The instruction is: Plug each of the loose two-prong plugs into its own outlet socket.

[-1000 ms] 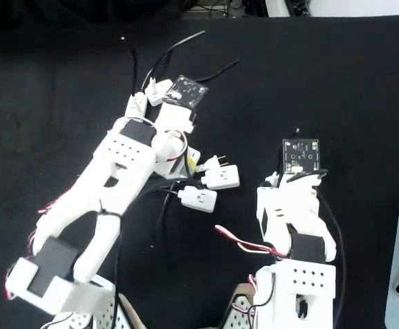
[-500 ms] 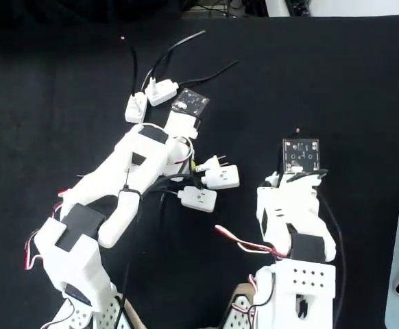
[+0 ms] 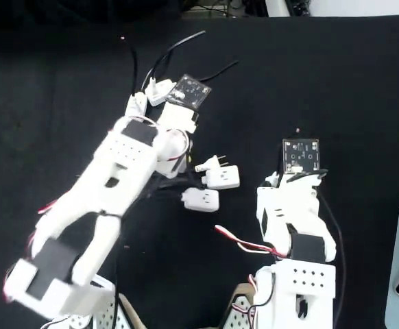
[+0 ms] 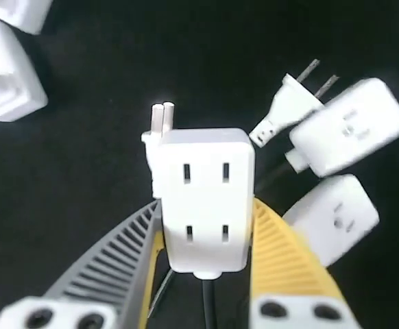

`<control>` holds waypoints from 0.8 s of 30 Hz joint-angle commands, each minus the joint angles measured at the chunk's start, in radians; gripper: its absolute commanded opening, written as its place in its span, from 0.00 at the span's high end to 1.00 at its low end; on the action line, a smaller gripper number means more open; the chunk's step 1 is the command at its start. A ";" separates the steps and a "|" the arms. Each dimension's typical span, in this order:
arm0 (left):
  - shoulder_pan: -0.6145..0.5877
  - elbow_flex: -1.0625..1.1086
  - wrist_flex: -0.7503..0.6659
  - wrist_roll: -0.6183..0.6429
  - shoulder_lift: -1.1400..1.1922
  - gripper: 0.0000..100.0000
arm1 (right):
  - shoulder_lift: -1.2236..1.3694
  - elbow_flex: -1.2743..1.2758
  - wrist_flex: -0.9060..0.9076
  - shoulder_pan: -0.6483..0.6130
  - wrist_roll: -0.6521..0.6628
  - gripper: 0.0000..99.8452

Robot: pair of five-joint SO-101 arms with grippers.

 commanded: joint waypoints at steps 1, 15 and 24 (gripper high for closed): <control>-0.061 -0.051 0.092 -0.058 -0.186 0.97 | -0.013 -0.018 0.003 0.003 -0.003 0.99; -0.400 -0.051 0.098 -0.278 -0.591 0.97 | -0.013 -0.013 0.003 0.003 -0.003 0.99; -0.375 0.038 0.222 -0.308 -0.736 0.97 | -0.013 -0.012 0.005 -0.058 -0.005 0.99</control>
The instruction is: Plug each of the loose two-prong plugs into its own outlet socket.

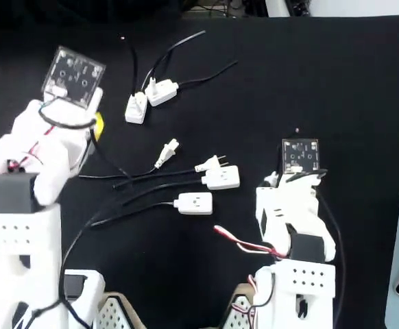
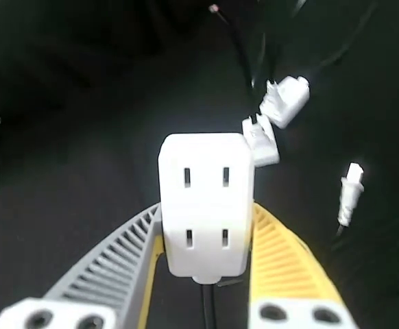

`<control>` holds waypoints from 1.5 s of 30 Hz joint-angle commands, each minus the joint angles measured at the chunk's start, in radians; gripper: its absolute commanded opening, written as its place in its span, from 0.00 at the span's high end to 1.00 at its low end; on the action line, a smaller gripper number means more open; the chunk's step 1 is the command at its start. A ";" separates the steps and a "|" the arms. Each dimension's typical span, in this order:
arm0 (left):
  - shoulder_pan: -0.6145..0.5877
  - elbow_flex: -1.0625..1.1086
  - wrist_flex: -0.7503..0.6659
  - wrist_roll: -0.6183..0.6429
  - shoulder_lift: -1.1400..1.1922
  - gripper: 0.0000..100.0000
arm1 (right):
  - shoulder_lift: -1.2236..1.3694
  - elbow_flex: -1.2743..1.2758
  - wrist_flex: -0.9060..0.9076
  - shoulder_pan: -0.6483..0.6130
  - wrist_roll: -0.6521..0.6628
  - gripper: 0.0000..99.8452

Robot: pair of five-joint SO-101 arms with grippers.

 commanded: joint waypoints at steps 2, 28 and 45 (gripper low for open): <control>0.105 0.073 0.120 -0.011 -0.048 0.97 | -0.013 -0.012 0.005 -0.051 -0.005 0.99; 0.447 0.894 -0.212 0.066 -0.037 0.97 | -0.013 -0.015 0.005 -0.054 -0.005 0.99; 0.406 0.892 -0.284 0.069 0.032 0.97 | -0.013 -0.013 0.005 -0.054 -0.005 0.99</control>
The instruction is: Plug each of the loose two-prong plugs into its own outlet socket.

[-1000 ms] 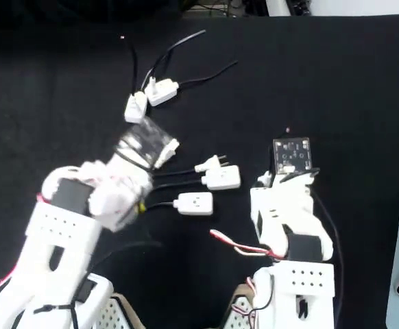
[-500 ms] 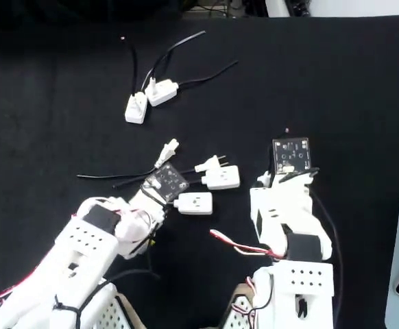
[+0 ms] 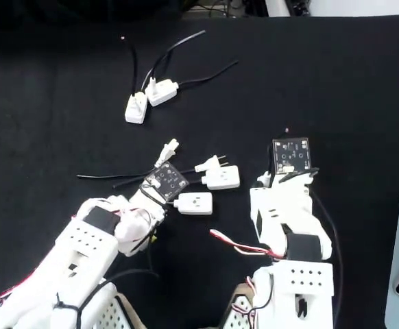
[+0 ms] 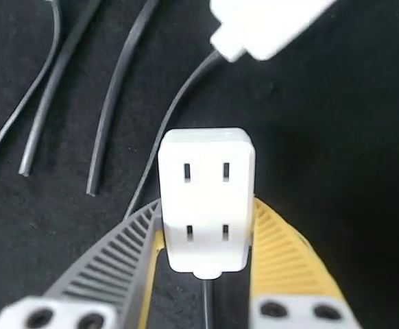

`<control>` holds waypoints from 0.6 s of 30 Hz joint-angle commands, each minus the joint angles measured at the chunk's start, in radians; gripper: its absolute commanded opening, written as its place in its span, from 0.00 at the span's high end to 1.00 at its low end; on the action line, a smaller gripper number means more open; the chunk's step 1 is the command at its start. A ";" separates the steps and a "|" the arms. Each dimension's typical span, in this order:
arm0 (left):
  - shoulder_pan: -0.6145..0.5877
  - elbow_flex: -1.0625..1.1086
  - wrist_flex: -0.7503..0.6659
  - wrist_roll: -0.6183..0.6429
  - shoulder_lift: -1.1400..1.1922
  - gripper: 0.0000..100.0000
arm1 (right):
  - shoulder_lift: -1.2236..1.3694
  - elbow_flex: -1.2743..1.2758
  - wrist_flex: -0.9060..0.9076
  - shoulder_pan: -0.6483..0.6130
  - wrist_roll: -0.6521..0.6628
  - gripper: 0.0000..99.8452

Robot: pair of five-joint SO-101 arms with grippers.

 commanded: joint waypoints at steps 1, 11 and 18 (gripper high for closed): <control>-0.018 -0.047 -0.014 0.011 0.075 0.97 | -0.013 -0.013 0.005 -0.014 -0.006 0.99; -0.099 -0.159 -0.008 0.247 0.255 0.66 | -0.013 -0.010 0.005 -0.014 -0.006 0.99; -0.191 -0.209 0.097 0.247 0.091 0.66 | -0.013 -0.027 0.005 -0.014 -0.006 0.99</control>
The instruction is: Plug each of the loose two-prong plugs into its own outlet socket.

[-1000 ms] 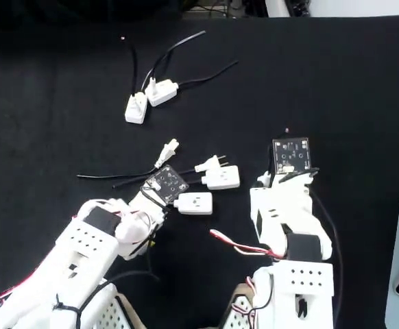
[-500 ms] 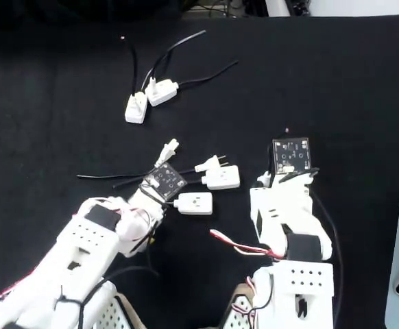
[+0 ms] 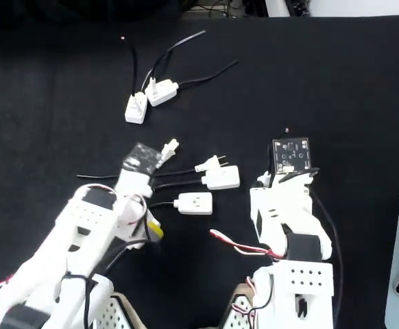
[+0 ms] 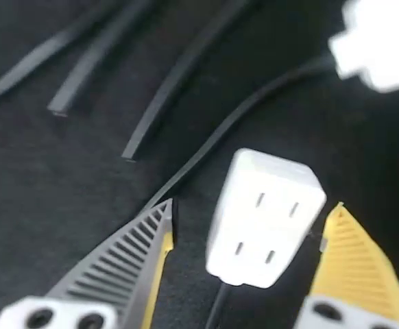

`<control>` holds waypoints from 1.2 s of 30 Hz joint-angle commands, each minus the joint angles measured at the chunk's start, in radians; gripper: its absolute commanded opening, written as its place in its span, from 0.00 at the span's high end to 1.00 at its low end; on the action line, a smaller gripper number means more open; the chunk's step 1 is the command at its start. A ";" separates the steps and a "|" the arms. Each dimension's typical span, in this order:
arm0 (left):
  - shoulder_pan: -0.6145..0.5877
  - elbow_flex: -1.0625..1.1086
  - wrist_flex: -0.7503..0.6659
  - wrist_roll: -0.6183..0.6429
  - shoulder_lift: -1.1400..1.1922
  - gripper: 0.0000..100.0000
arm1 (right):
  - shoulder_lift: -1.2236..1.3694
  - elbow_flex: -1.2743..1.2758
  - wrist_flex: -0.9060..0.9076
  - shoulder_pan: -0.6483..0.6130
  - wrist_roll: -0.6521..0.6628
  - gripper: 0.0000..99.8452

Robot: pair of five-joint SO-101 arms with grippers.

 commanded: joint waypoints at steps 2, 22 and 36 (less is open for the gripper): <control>-0.101 -0.116 0.147 0.009 -0.199 0.66 | -0.013 -0.044 0.005 -0.014 -0.006 0.99; -0.668 0.056 0.339 -0.026 -0.930 0.66 | -0.002 -0.280 0.198 -0.468 -0.087 0.99; -0.685 0.274 0.255 0.014 -0.988 0.66 | 0.234 -0.278 0.028 -0.818 -0.172 0.99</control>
